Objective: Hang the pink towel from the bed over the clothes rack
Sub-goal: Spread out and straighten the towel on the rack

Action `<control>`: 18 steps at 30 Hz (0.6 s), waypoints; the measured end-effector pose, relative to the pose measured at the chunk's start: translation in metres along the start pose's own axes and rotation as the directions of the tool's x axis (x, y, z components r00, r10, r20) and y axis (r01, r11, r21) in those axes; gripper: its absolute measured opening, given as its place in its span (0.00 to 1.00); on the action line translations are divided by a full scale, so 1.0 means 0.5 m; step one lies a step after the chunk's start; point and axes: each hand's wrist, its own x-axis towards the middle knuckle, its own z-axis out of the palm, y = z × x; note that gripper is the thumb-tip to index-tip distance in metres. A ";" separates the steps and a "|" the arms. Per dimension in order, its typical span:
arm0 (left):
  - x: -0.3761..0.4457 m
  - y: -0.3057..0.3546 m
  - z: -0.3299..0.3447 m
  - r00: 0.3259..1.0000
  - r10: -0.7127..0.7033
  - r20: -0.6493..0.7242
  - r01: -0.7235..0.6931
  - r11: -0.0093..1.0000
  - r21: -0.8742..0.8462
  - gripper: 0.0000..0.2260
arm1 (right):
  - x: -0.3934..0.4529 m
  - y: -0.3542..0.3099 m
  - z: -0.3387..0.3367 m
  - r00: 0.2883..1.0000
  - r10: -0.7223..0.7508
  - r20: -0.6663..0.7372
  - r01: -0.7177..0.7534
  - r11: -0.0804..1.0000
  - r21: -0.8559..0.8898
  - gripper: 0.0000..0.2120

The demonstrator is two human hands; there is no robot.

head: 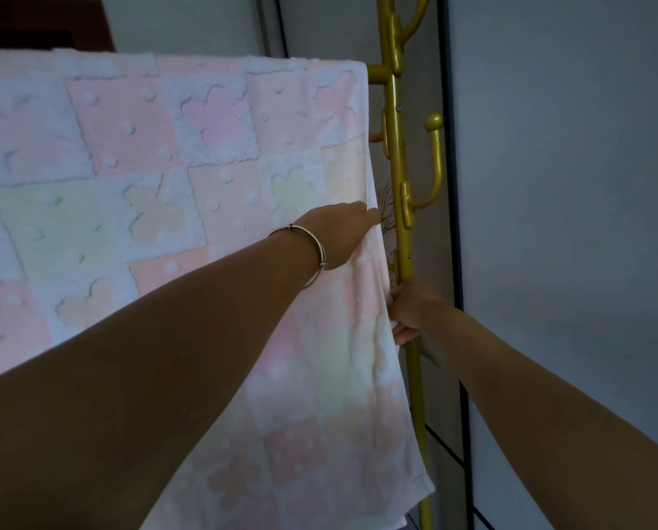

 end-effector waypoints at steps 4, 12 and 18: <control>-0.068 -0.014 -0.014 1.000 0.015 -0.017 -0.016 0.998 -0.068 0.30 | -0.034 -0.025 0.017 0.981 -0.042 -0.188 0.048 0.998 0.032 0.13; -0.308 -0.131 -0.058 0.993 -0.120 0.012 0.120 0.991 -0.053 0.25 | -0.173 -0.130 0.122 0.784 -0.281 -0.554 0.166 0.954 -0.249 0.18; -0.573 -0.261 -0.098 0.961 -0.277 -0.027 0.277 0.961 0.021 0.20 | -0.305 -0.229 0.346 0.786 -0.437 -0.438 0.321 0.893 -0.315 0.14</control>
